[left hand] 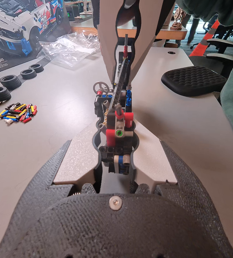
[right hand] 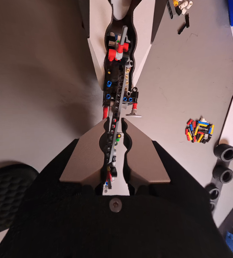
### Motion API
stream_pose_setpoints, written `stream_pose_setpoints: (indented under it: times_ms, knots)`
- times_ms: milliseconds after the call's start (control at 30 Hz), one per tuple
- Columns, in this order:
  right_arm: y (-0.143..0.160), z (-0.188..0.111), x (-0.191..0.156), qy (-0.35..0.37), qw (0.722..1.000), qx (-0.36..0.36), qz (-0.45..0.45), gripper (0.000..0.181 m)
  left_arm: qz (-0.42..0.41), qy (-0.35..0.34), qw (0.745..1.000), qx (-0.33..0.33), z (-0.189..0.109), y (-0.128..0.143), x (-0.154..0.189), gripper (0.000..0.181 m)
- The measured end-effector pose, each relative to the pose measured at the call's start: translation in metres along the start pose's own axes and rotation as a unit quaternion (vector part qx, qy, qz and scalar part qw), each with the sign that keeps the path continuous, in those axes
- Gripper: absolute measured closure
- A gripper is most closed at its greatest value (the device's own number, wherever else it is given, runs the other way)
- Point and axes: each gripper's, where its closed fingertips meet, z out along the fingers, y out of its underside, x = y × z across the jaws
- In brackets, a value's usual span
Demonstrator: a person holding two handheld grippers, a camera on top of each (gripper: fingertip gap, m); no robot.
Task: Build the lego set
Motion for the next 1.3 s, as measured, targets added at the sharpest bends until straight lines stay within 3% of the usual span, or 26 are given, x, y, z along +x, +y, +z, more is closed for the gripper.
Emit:
stream_pose_setpoints:
  times_ms: [33,300,533,767,933,1300]
  knots:
    - [0.001,0.0,0.0,0.008,1.0,-0.004,-0.012,0.167,0.0,0.0,1.0,0.0,0.0,0.0,0.0,0.143]
    - [0.001,-0.004,0.003,0.089,0.992,-0.024,-0.085,0.173,-0.001,0.001,1.0,-0.002,0.0,0.0,0.0,0.143]
    - [0.0,-0.004,0.004,0.115,0.989,-0.021,-0.092,0.176,0.001,0.0,1.0,-0.003,0.0,0.0,0.0,0.143]
    - [-0.023,-0.043,-0.001,0.016,0.998,0.052,0.009,0.177,0.002,0.0,1.0,-0.003,0.0,0.0,0.0,0.143]
    - [-0.007,-0.025,-0.006,-0.014,0.999,0.015,0.044,0.177,0.003,0.001,1.0,-0.004,-0.001,0.0,0.0,0.143]
    - [-0.001,-0.015,-0.013,-0.029,0.998,0.017,0.052,0.177,0.001,0.0,1.0,-0.003,-0.001,0.0,0.0,0.143]
